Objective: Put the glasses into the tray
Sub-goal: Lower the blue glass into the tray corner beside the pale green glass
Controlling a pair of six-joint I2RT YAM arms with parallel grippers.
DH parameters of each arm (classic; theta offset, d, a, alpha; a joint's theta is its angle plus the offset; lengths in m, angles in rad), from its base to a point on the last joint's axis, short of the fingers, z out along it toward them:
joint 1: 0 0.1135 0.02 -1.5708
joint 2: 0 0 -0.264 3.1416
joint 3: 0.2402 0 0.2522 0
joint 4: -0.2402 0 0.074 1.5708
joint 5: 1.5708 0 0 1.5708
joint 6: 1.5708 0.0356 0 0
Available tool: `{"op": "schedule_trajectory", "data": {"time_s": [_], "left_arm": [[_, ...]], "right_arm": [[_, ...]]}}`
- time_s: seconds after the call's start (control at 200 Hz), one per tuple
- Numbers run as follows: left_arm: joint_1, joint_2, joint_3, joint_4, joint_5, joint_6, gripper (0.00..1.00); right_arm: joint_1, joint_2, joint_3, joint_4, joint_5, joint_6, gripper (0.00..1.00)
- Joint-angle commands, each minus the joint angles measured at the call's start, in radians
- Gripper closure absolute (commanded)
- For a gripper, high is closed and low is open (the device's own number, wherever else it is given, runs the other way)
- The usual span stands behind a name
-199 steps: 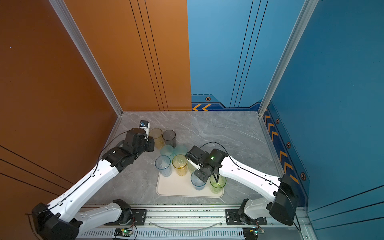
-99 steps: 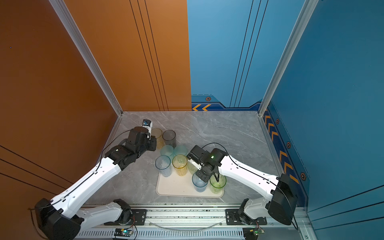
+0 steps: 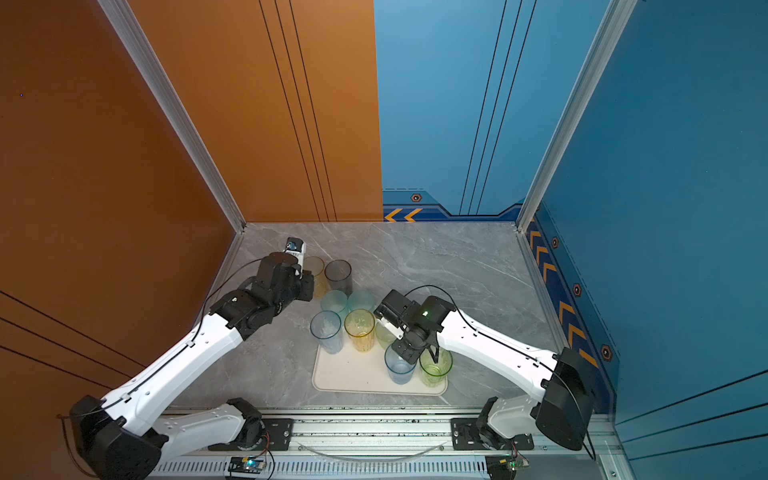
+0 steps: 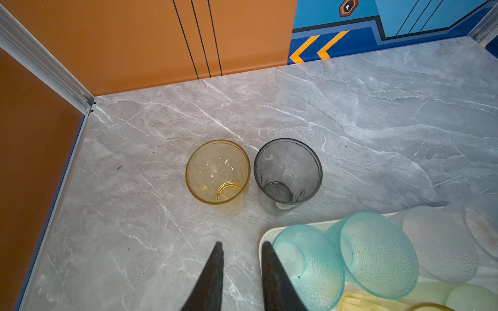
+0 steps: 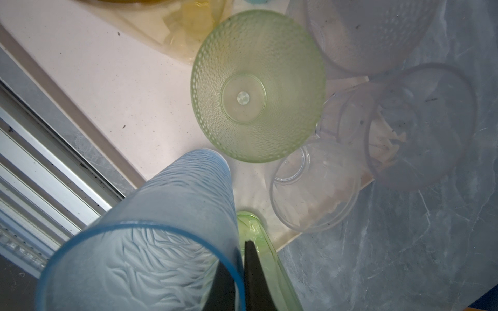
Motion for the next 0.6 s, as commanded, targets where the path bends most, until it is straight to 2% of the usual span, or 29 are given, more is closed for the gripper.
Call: {"op": "schedule_trajectory", "data": {"time_s": [0.0,0.596], "left_arm": [[-0.008,0.006,0.025,-0.016,-0.02,0.005,0.73],[-0.008,0.01,0.019,-0.017,-0.027,0.012,0.72]], "right_arm": [[-0.006,0.022,-0.007,-0.008,-0.014,-0.018,0.97],[-0.014,0.026,0.006,-0.018,-0.01,-0.018,0.85]]}}
